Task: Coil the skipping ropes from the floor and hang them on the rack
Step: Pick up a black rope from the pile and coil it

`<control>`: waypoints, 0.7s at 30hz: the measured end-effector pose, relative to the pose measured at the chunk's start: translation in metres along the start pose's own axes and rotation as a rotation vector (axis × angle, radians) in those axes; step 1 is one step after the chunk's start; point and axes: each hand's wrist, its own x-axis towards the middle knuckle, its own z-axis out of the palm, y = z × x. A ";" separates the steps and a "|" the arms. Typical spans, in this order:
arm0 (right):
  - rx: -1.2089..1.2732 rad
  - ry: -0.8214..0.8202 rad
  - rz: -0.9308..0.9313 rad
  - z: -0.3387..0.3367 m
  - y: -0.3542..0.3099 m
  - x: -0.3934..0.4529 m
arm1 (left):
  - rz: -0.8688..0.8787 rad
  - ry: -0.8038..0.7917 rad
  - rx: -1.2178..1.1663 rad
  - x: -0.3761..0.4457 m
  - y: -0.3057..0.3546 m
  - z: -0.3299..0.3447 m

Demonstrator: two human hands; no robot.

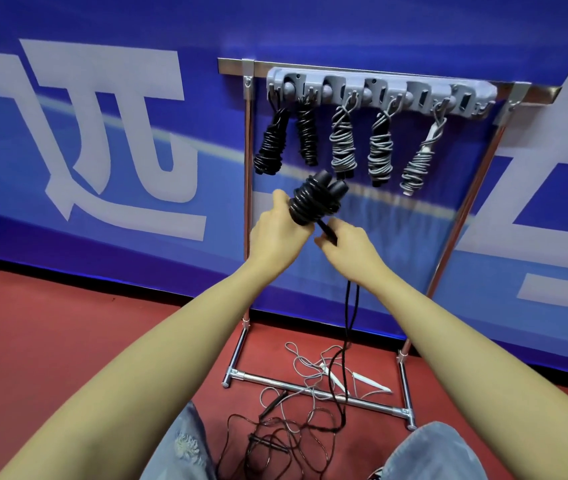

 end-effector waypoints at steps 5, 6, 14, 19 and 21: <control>-0.216 -0.070 -0.053 -0.007 -0.005 -0.003 | -0.102 -0.003 0.222 0.010 -0.015 0.010; -0.225 -0.075 -0.073 -0.008 -0.005 -0.003 | -0.102 -0.015 0.271 0.012 -0.017 0.011; -0.623 -0.091 -0.354 -0.020 -0.027 -0.010 | 0.115 -0.163 0.898 0.018 -0.026 0.008; -0.270 0.118 -0.221 -0.016 -0.034 -0.001 | 0.389 -0.284 1.098 0.013 -0.025 0.008; 0.045 0.144 -0.061 -0.014 -0.029 0.004 | 0.459 -0.297 1.081 0.011 -0.028 0.006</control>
